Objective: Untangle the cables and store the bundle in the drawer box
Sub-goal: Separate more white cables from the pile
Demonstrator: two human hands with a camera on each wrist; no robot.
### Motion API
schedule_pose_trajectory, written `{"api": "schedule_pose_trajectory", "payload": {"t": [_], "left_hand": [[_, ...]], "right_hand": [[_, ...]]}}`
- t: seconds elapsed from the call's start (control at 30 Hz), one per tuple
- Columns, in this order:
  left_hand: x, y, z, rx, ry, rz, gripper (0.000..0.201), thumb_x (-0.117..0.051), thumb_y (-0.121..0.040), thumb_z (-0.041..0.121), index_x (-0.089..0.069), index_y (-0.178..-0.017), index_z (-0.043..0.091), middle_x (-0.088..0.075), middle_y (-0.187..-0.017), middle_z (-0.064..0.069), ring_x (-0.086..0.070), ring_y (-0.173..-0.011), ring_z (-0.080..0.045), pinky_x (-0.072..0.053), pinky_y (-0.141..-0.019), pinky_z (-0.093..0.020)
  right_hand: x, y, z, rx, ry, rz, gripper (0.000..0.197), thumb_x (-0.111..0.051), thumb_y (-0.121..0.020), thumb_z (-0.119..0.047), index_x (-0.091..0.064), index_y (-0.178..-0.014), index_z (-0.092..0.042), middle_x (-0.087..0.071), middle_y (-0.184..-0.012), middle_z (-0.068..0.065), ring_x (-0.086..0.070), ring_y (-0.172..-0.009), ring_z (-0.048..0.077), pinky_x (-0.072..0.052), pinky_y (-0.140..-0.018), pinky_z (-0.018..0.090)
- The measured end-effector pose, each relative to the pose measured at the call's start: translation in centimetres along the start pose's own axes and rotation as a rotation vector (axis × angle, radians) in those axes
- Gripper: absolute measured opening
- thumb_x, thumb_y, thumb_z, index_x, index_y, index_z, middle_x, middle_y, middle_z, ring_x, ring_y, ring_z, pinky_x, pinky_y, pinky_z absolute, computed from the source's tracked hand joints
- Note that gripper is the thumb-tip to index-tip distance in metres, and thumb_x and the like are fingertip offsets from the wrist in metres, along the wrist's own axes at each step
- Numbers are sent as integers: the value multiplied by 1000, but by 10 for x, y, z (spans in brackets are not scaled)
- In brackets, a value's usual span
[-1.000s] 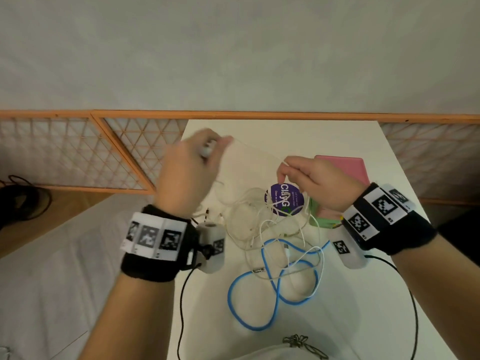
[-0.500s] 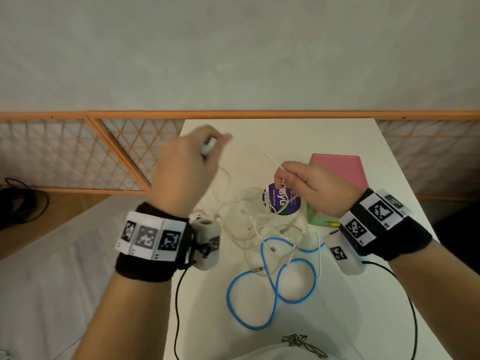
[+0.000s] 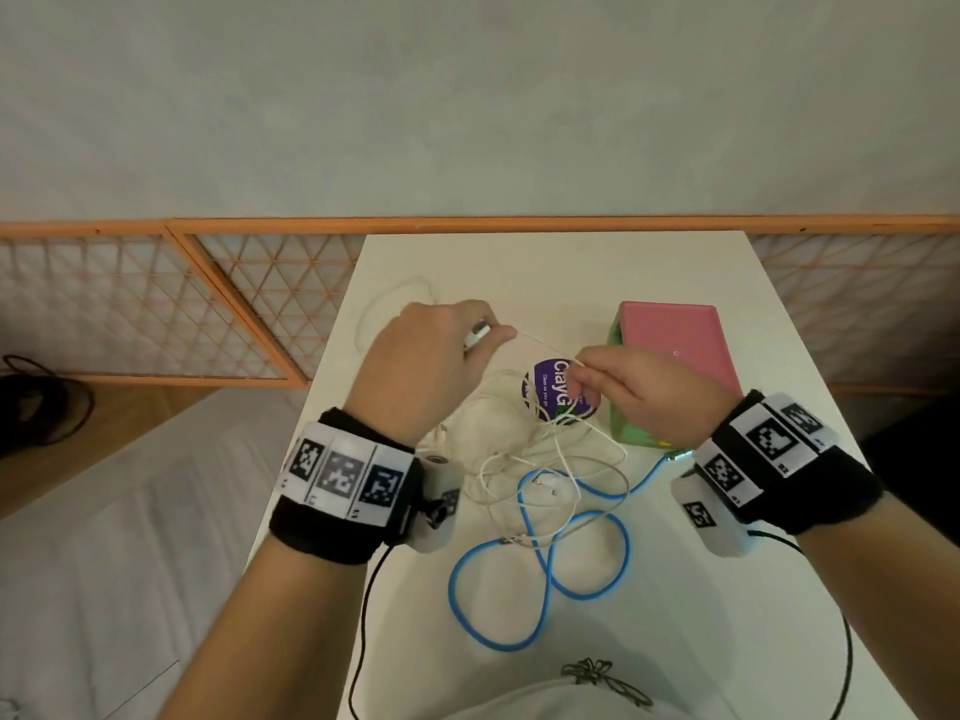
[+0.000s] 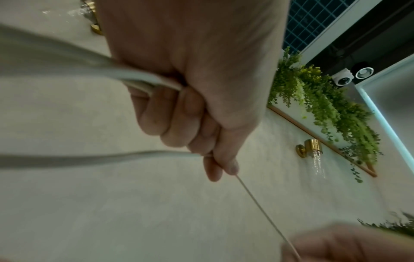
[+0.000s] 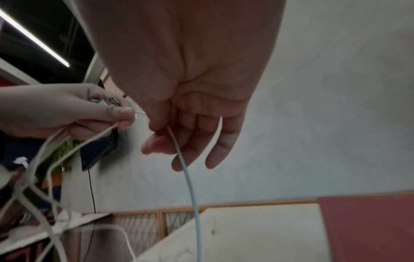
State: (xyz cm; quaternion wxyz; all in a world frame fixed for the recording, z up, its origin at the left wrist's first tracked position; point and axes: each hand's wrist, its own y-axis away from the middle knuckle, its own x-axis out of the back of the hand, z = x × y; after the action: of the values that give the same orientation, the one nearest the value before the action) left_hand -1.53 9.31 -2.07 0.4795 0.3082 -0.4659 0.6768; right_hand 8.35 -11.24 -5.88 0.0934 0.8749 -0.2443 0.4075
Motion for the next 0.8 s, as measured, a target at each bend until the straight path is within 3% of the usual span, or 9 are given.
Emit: {"api": "schedule_pose_trajectory", "payload": {"t": [0.1, 0.17, 0.3, 0.4, 0.5, 0.6, 0.67, 0.73, 0.8], "left_hand": [[6, 2, -12, 72, -34, 44, 34, -54, -93, 47, -69, -95, 17, -63, -63, -4, -55, -56, -22, -43, -53, -31], [11, 5, -19, 112, -36, 109, 33, -55, -93, 44, -69, -92, 15, -60, -58, -1, -52, -50, -19, -38, -47, -27], [25, 12, -38, 245, -36, 248, 33, -53, -95, 37, -69, -96, 9, -68, -69, -10, -61, -58, -26, -49, -52, -33], [39, 19, -54, 414, -23, 385, 33, -51, -97, 35, -69, -100, 8, -70, -78, -12, -63, -65, -27, -50, -58, -34], [48, 23, -61, 531, -51, 421, 31, -51, -97, 36, -66, -109, 11, -67, -79, -12, -64, -71, -30, -47, -59, -34], [41, 23, -48, 326, -57, 169, 57, -55, -94, 39, -35, -146, 26, -59, -61, 1, -57, -54, -11, -41, -51, -19], [23, 21, -25, 128, -6, -45, 67, -56, -92, 44, -22, -149, 40, -52, -49, 2, -50, -45, -3, -39, -49, -14], [3, 17, -4, 14, 38, -175, 54, -57, -90, 48, -41, -141, 39, -50, -48, 3, -55, -49, -13, -48, -58, -27], [-8, 12, 3, -19, 45, -154, 32, -59, -90, 46, -66, -112, 23, -44, -48, 8, -60, -59, -27, -48, -59, -33]], "right_hand": [[-5, 6, 18, -65, 70, -89, 24, -40, -98, -23, -61, -86, -24, -55, -93, 3, -55, -90, 15, -42, -87, 28], [-9, 7, 25, -98, 114, -139, 25, -42, -97, -24, -65, -89, -20, -51, -97, 2, -52, -92, 14, -39, -87, 25], [-11, -1, 30, -187, 175, -201, 27, -42, -98, -23, -66, -87, -18, -38, -83, -12, -45, -74, 7, -34, -69, 17], [-4, -10, 24, -238, 184, -287, 28, -38, -99, -18, -60, -83, -15, -42, -65, -11, -39, -58, 5, -32, -58, 16], [3, -17, 16, -263, 236, -313, 27, -35, -100, -18, -55, -82, -14, -42, -61, -12, -39, -55, 1, -36, -55, 10], [5, -23, 6, -217, 253, -279, 28, -34, -100, -21, -51, -78, -19, -46, -62, -9, -41, -53, 2, -30, -52, 16], [5, -27, -6, -136, 253, -251, 29, -34, -99, -26, -45, -72, -27, -49, -62, -7, -46, -57, 8, -35, -58, 24], [8, -30, -21, -62, 260, -215, 31, -35, -98, -30, -39, -68, -32, -51, -62, -6, -50, -60, 14, -40, -62, 31], [13, -28, -32, -36, 229, -188, 31, -35, -98, -32, -39, -67, -35, -53, -63, -3, -53, -60, 20, -43, -61, 34]]}}
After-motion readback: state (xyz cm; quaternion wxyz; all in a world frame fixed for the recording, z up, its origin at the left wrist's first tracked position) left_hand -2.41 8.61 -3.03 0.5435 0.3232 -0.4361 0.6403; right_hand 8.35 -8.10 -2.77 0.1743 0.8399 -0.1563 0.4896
